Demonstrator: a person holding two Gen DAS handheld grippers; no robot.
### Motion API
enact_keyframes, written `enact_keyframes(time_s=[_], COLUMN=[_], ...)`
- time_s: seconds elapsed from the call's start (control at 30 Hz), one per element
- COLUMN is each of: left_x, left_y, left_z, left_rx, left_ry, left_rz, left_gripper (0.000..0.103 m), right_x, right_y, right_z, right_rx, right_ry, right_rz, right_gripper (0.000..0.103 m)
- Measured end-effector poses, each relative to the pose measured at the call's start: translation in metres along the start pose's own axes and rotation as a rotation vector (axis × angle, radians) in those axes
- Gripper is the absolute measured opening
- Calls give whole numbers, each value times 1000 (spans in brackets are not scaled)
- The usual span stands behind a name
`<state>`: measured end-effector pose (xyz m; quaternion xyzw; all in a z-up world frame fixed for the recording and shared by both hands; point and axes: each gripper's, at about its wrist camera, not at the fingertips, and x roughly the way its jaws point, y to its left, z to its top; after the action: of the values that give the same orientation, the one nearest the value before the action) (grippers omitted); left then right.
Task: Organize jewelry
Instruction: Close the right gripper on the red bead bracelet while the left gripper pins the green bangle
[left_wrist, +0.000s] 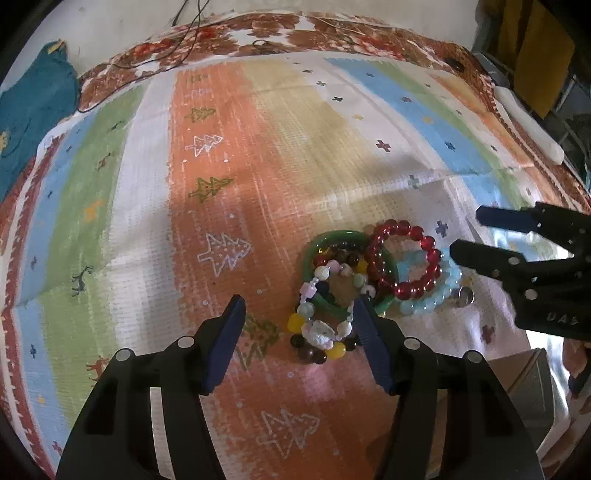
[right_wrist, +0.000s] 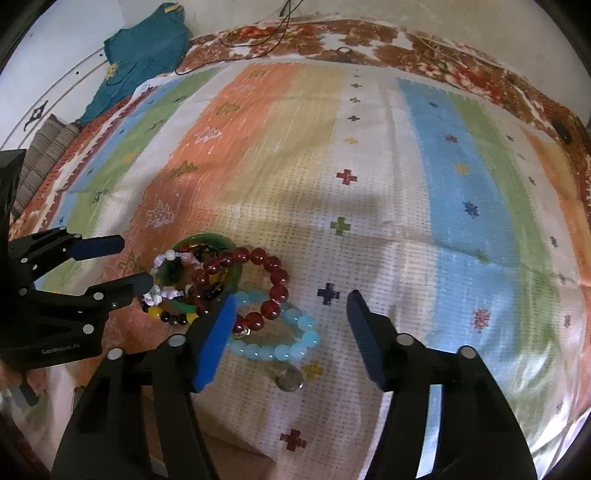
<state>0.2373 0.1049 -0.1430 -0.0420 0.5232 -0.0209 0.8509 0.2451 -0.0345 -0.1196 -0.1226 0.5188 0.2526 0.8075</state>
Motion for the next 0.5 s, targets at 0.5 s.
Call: enact_keyframes(time_s=[0.5], left_x=[15], left_y=[4], left_z=[0], left_rx=[7], left_ry=[21], left_rz=[6], left_gripper=[45], right_x=[26], right_y=[2], right_z=[6], right_rx=[4], right_ry=[53], right_rz=[23], right_gripper=[33])
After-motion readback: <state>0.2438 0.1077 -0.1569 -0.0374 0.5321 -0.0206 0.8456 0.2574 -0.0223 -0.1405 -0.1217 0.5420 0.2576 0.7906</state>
